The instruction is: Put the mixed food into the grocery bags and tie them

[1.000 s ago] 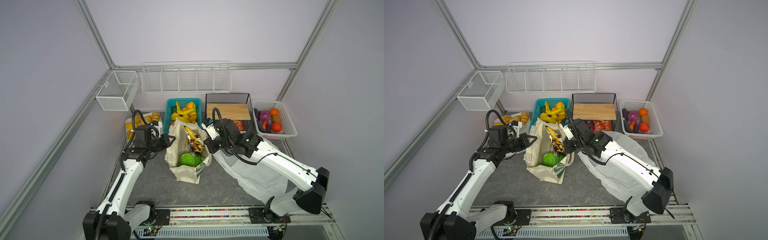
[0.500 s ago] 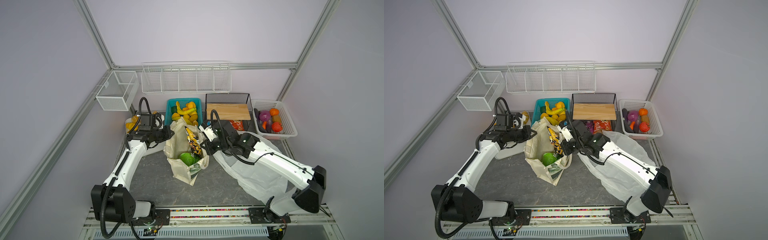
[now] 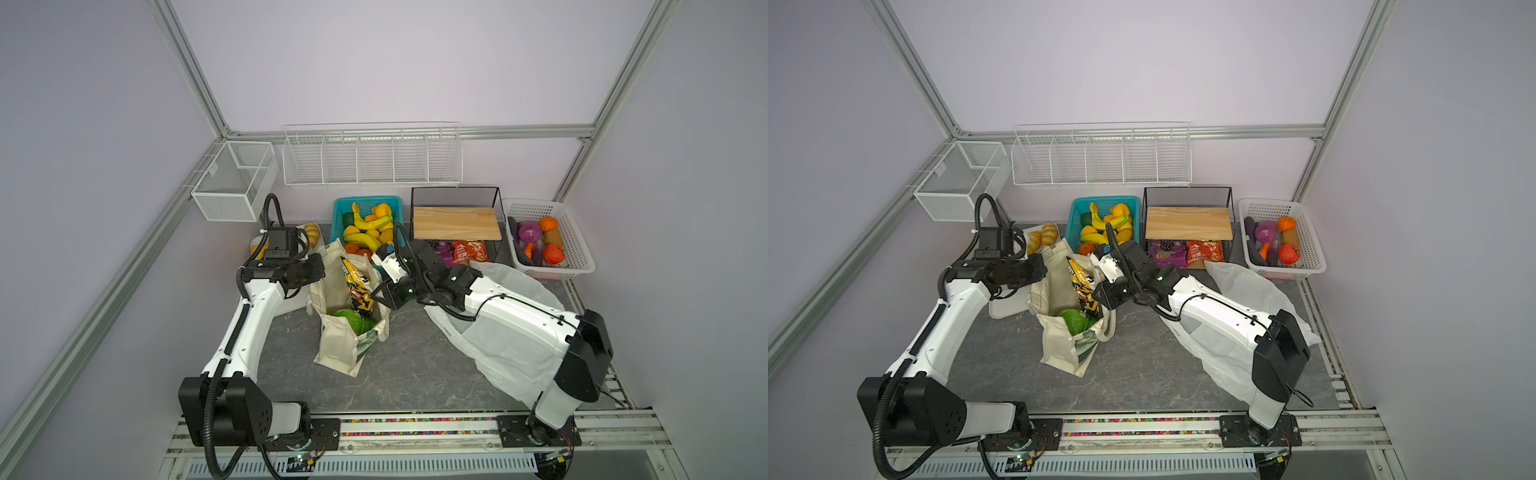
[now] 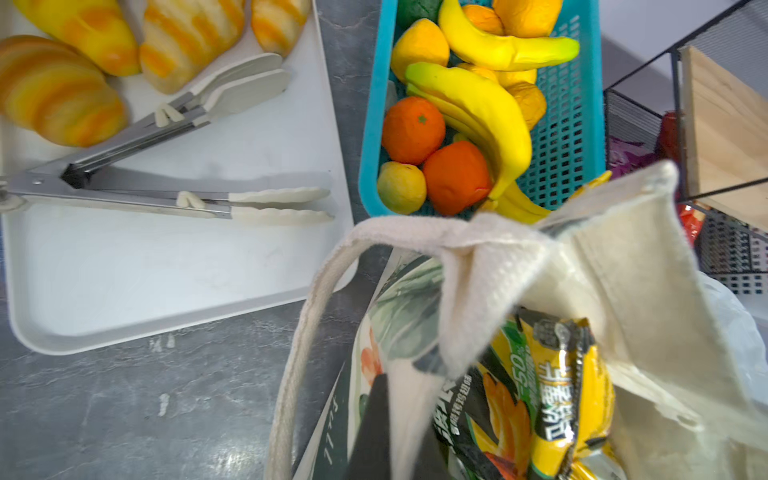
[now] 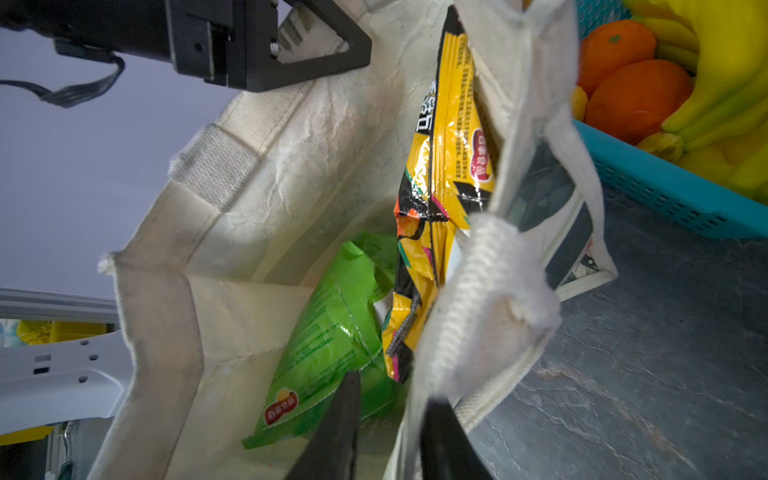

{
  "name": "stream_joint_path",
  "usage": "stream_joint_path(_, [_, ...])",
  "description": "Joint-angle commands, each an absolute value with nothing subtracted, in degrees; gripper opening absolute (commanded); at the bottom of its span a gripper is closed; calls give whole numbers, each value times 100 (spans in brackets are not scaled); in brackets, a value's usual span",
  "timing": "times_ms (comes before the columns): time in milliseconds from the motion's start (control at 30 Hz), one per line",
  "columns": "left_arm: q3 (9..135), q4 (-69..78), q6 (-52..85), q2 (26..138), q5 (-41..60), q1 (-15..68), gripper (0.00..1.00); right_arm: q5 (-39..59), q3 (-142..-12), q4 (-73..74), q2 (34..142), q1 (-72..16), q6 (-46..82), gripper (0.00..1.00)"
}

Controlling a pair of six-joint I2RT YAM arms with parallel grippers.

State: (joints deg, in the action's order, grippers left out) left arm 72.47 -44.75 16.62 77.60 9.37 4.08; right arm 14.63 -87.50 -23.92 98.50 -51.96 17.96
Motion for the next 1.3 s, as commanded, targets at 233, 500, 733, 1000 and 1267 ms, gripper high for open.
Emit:
stream_joint_path(233, [7415, -4207, 1565, 7214, 45, 343, 48, 328, -8173, -3112, 8228, -4994, 939, 85])
stream_joint_path(500, [7119, -3212, 2138, 6039, 1029, 500, 61, -801, -7001, -3684, 7000, -3934, 915, 95])
stream_joint_path(733, [7275, -2866, 1905, 5870, 308, 2378, 61, -1932, -5950, -4044, 7361, -2571, 1677, 98])
stream_joint_path(1000, [7148, -2501, 2151, 5966, 686, 2575, 60, -1802, -5652, -3190, 8454, -1833, 1964, 97])
stream_joint_path(1267, [7055, -2498, 2201, 5863, 923, 2584, 60, -1757, -5983, -2821, 9598, -1574, 1939, 65])
